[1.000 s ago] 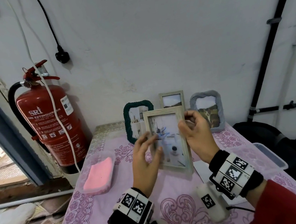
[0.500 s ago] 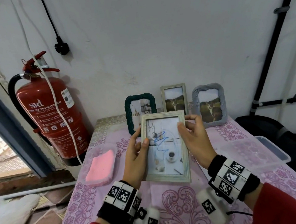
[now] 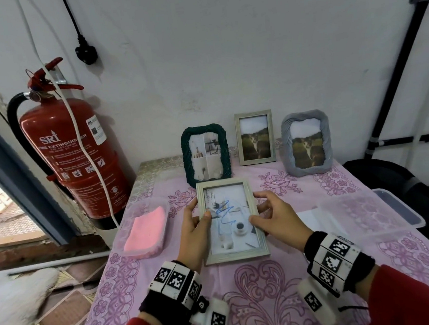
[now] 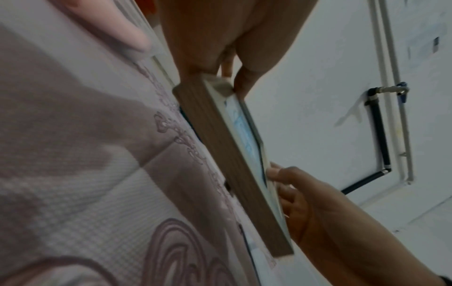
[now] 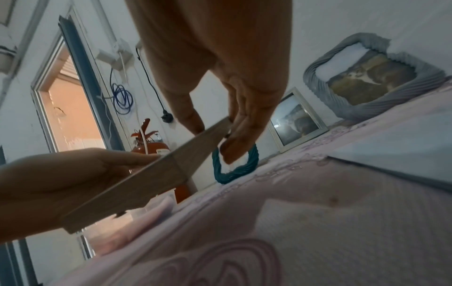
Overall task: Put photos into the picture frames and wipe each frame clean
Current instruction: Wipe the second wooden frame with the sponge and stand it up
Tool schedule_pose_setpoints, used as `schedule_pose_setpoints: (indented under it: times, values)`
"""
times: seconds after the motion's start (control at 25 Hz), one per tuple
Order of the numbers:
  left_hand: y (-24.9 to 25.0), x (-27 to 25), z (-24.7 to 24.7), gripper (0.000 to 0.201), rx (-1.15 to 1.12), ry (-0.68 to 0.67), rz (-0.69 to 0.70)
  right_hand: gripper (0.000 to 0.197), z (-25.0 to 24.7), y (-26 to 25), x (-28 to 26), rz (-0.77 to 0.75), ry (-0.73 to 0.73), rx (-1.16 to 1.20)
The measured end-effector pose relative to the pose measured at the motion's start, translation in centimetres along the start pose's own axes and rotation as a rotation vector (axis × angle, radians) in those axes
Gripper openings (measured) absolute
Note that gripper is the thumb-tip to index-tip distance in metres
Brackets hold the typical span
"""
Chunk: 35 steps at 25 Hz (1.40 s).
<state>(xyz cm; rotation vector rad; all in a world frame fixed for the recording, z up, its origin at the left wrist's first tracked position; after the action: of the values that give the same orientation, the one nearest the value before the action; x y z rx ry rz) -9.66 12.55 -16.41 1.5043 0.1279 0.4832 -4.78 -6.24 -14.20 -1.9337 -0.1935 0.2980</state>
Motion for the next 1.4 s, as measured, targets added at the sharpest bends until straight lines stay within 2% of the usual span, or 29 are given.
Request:
schedule_pose_setpoints:
  times: [0.08,0.2,0.36,0.56,0.72,0.92,1.0,1.08,1.2,1.28,1.36,1.4]
  values:
    - [-0.6,-0.1,-0.1,0.044,0.085,-0.095,-0.046,0.046,0.0,0.7,0.2,0.042,0.005,-0.082]
    - [-1.0,-0.1,-0.6,0.044,0.176,-0.182,-0.039,0.044,0.3,1.6,0.5,0.076,-0.027,-0.191]
    - [-1.3,-0.2,-1.0,0.055,0.282,-0.320,-0.047,0.048,0.3,2.1,1.0,0.130,-0.087,-0.207]
    - [-2.2,0.2,-1.8,0.060,0.531,-0.404,-0.003,0.054,0.4,2.4,1.4,0.185,-0.173,-0.154]
    - [-2.9,0.3,-2.3,0.062,0.707,-0.371,-0.024,0.061,0.3,2.7,1.3,0.179,-0.204,-0.129]
    - [-2.2,0.3,-2.1,0.053,0.700,-0.364,-0.033,0.075,0.1,3.0,1.6,0.171,-0.247,-0.136]
    - [-1.3,0.1,-2.1,0.050,0.649,-0.284,0.006,0.076,0.1,3.3,1.6,0.197,-0.270,-0.082]
    - [0.3,0.3,-2.6,0.038,0.582,-0.206,0.110,0.075,0.2,3.5,1.7,0.216,-0.283,-0.051]
    - [3.1,1.5,-5.0,0.027,0.600,-0.121,0.257,0.074,0.2,3.6,1.8,0.225,-0.290,-0.017]
    - [4.5,2.8,-7.6,0.026,0.682,-0.061,0.302,0.072,0.2,3.7,1.9,0.235,-0.288,-0.006]
    - [4.8,4.0,-10.5,0.030,0.823,-0.071,0.253,0.071,0.2,3.8,2.0,0.244,-0.291,0.013]
    - [4.5,4.5,-11.7,0.034,0.905,-0.136,0.182,0.071,0.2,3.9,2.0,0.246,-0.291,0.013]
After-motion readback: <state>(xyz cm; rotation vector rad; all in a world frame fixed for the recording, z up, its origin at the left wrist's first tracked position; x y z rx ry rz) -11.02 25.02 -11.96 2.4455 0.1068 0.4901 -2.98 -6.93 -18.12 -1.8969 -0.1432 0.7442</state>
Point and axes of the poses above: each hand's wrist, its own x-axis towards the middle knuckle, its own z-axis out of the palm, y = z × x, the point moved 2 cm from there along x, towards the middle knuckle, and after that the axes turned 11 degrees about z, right-handed, at the moved point
